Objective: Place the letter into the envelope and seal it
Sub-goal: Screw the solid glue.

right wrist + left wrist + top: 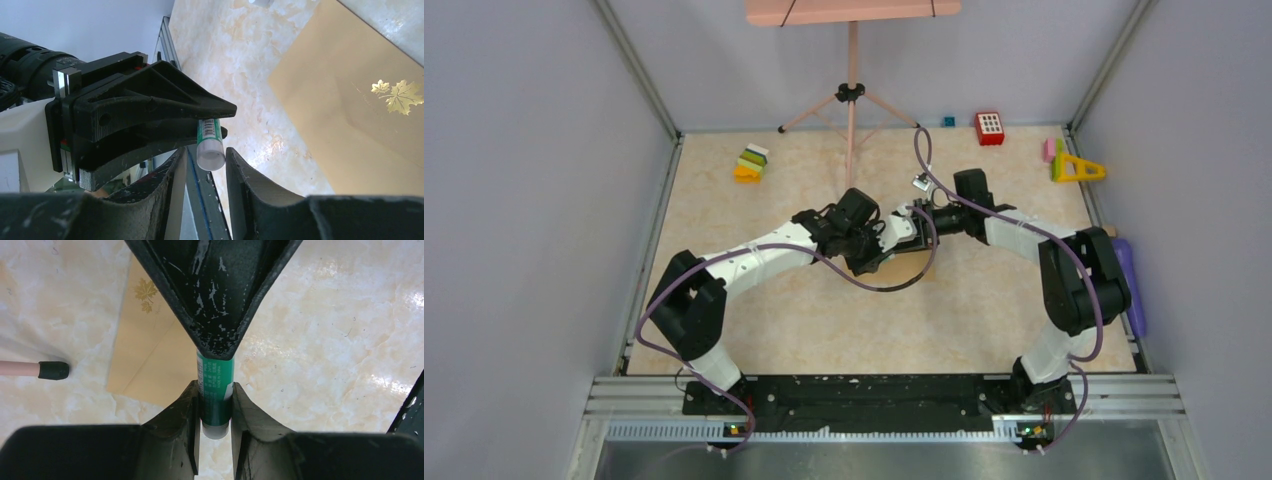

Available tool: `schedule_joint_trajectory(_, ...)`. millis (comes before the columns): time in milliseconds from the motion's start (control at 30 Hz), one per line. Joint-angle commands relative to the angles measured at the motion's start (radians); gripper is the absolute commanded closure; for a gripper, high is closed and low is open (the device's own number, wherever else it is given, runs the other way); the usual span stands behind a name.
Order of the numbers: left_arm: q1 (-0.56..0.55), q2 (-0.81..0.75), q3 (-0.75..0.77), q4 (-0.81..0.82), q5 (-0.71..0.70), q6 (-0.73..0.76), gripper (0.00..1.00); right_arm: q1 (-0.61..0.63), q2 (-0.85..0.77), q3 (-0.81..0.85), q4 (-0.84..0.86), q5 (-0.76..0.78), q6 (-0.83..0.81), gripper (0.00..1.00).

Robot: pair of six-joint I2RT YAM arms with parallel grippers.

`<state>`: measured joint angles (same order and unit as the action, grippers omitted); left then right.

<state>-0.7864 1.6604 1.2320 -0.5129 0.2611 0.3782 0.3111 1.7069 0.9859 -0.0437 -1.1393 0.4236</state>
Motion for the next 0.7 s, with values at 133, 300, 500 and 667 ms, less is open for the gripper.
schedule_joint_trajectory(133, -0.004, -0.012, -0.006, 0.046, -0.013, 0.011, 1.00, 0.005, 0.007, 0.025, 0.011, -0.025, -0.012, 0.65)
schedule_joint_trajectory(300, -0.004, -0.013, -0.007, 0.047, -0.014, 0.011, 1.00, 0.015, 0.008, 0.030, -0.005, -0.023, -0.032, 0.65)
schedule_joint_trajectory(500, -0.005, -0.011, -0.006, 0.047, -0.012, 0.012, 1.00, 0.018, 0.008, 0.033, -0.017, -0.022, -0.047, 0.68)
schedule_joint_trajectory(667, -0.004, -0.011, -0.005, 0.041, 0.010, 0.013, 1.00, 0.023, -0.001, 0.032, -0.020, -0.026, -0.076, 0.77)
